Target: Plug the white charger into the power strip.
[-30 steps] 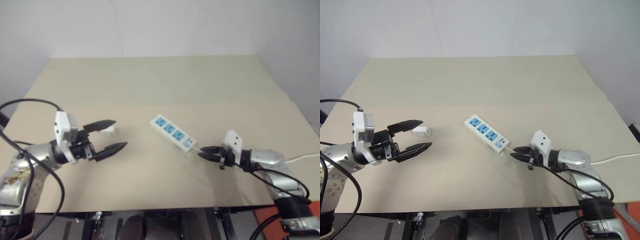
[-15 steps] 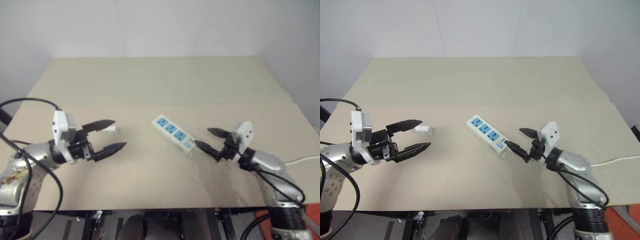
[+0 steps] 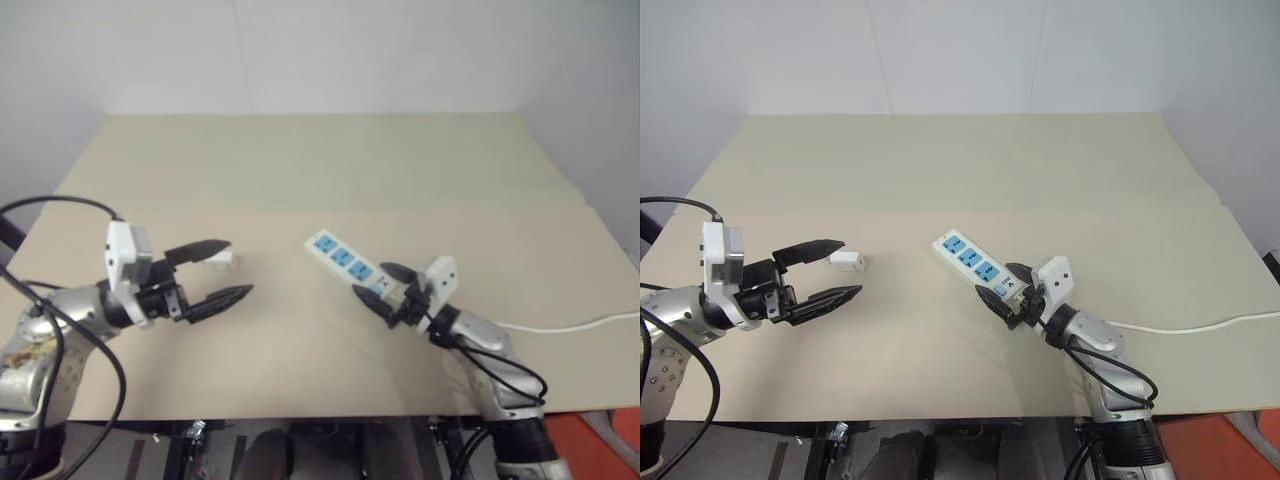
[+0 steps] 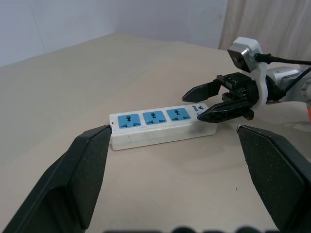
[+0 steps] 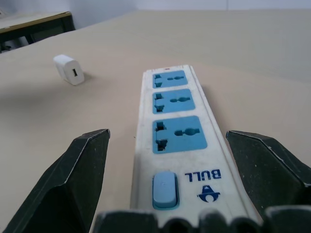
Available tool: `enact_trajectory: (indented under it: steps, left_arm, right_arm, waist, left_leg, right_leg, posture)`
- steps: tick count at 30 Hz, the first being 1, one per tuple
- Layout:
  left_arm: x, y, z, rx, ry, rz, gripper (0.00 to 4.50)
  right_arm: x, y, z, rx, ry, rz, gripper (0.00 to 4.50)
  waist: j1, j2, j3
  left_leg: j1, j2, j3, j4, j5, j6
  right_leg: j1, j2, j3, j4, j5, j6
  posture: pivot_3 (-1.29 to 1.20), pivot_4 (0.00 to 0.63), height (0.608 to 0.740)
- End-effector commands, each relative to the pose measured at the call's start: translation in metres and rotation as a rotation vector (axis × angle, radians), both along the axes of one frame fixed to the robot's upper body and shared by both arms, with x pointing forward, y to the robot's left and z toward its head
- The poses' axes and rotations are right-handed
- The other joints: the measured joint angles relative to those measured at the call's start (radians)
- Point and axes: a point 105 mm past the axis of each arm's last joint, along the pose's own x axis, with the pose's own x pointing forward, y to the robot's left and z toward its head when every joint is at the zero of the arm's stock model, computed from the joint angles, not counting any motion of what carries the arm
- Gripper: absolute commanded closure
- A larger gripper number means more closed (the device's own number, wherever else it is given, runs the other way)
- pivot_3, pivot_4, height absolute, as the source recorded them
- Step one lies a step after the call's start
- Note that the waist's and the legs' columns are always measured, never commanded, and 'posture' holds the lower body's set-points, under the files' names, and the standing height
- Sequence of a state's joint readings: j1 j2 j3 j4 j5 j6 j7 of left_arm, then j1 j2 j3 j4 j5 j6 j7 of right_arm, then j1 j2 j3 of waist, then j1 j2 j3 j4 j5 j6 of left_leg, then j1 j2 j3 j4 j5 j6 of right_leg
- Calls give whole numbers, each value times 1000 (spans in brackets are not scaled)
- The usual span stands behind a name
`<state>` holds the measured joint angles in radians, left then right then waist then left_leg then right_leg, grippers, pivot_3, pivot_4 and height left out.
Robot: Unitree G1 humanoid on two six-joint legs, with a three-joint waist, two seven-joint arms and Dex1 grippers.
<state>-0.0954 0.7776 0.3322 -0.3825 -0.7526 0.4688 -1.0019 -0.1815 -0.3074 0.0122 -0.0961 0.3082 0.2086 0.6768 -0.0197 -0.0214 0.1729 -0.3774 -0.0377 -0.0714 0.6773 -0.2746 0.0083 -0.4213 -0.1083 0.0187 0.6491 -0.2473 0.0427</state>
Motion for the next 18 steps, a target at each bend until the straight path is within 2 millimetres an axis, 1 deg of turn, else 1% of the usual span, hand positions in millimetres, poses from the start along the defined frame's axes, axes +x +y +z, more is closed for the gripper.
enact_trajectory:
  steps: [1, 11, 18]
  left_arm:
    - [-5, -1, 9, 3, -29, -11, 0]
    - [-5, 0, 9, 6, -27, -13, 0]
    - [-5, 0, 10, 11, -29, -12, 0]
  right_arm:
    - [2, 2, 4, -2, -45, 7, 24]
    - [3, 11, -15, -33, -18, 43, 24]
    - [8, 17, -30, -70, 18, 71, 24]
  waist:
    - [0, 0, 0]
    - [-3, 0, 0]
    - [-19, -2, -2]
  left_leg:
    - [0, 0, 0, 0, 0, 0]
    - [0, 0, 0, 0, 0, 0]
    - [4, 1, 1, 0, 0, 0]
  right_leg:
    - [0, 0, 0, 0, 0, 0]
    - [0, 0, 0, 0, 0, 0]
    - [3, 1, 1, 0, 0, -1]
  posture:
    - [0, 150, 740]
    - [0, 150, 740]
    - [0, 150, 740]
